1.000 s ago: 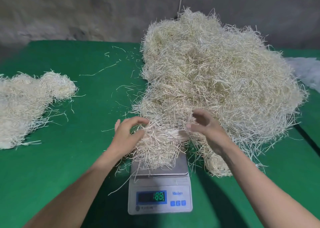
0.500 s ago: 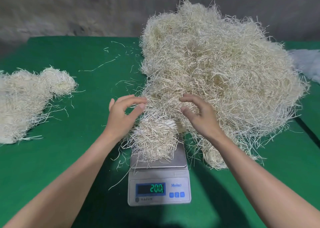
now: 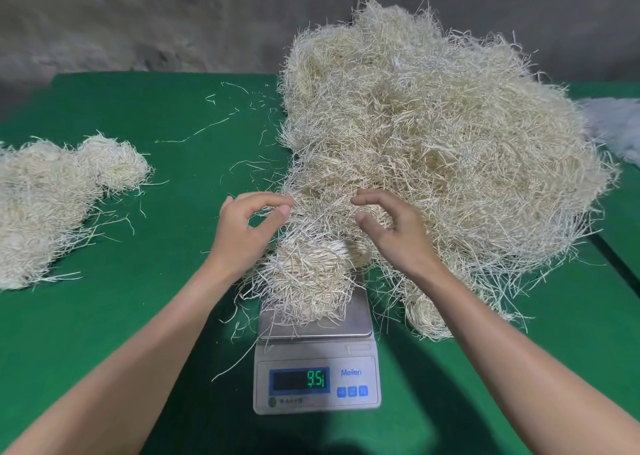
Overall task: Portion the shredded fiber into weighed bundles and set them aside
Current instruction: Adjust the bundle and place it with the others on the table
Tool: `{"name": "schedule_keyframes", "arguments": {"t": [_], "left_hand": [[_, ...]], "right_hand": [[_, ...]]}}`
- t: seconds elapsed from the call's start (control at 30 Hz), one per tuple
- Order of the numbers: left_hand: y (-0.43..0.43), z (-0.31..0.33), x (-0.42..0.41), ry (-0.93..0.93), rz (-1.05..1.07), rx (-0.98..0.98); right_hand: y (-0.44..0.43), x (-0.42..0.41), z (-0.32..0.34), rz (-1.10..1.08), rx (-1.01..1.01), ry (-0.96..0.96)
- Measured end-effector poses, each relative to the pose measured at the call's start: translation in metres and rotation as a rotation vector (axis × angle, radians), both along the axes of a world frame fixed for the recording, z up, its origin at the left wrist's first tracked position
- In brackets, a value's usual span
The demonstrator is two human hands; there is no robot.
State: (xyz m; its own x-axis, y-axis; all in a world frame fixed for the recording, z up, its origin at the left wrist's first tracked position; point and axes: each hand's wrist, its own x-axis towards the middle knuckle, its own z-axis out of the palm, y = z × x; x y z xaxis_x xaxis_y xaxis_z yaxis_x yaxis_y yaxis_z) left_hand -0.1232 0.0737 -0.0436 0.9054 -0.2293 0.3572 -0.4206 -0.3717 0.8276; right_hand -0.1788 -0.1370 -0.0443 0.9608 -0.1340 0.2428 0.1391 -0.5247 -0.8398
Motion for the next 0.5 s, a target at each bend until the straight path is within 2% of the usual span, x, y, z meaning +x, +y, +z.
{"name": "schedule_keyframes", "arguments": {"t": [0.5], "left_hand": [[-0.0025, 0.0030, 0.0038, 0.024, 0.006, -0.008]], "right_hand": [[0.0014, 0.0071, -0.0034, 0.026, 0.006, -0.008]]}}
